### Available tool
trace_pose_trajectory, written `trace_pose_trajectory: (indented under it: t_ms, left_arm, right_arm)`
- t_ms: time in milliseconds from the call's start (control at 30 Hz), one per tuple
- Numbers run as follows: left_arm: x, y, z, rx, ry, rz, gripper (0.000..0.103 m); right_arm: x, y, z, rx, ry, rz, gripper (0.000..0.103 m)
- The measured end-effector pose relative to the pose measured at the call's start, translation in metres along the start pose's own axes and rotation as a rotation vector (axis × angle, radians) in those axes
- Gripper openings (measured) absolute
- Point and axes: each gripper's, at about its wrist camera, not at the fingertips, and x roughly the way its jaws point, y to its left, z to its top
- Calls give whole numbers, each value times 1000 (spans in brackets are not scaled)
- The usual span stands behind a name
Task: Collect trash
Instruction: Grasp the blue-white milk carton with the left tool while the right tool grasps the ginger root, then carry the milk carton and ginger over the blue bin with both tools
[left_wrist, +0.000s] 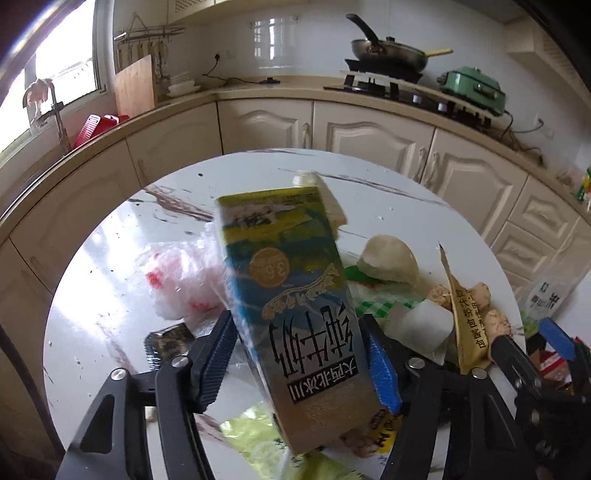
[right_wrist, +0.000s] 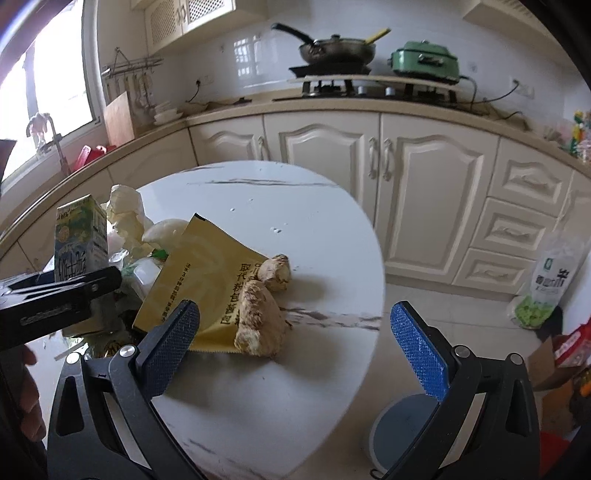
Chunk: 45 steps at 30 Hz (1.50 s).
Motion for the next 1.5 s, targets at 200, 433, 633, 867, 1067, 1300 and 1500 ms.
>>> trace_pose_trajectory:
  t_ms: [200, 433, 633, 867, 1067, 1300, 1500]
  left_arm:
    - [-17, 36, 0, -24, -39, -7, 51]
    - [-51, 58, -20, -27, -92, -29, 51]
    - [-88, 72, -36, -42, -129, -72, 51]
    - [-132, 52, -57, 23, -166, -175, 51]
    - [-146, -21, -84, 162, -144, -318, 51]
    - [-107, -131, -121, 347, -8, -466, 51]
    - [-38, -201, -147, 454, 146, -495, 51]
  right_arm:
    - [17, -1, 1, -12, 66, 48, 54]
    - [18, -6, -2, 28, 79, 172, 26]
    - [7, -5, -8, 45, 62, 221, 26]
    - [-40, -19, -14, 101, -32, 266, 26]
    - [-102, -78, -39, 178, -116, 174, 26]
    - [-124, -174, -98, 309, -60, -12, 26]
    - [-99, -241, -151, 429, 29, -86, 26]
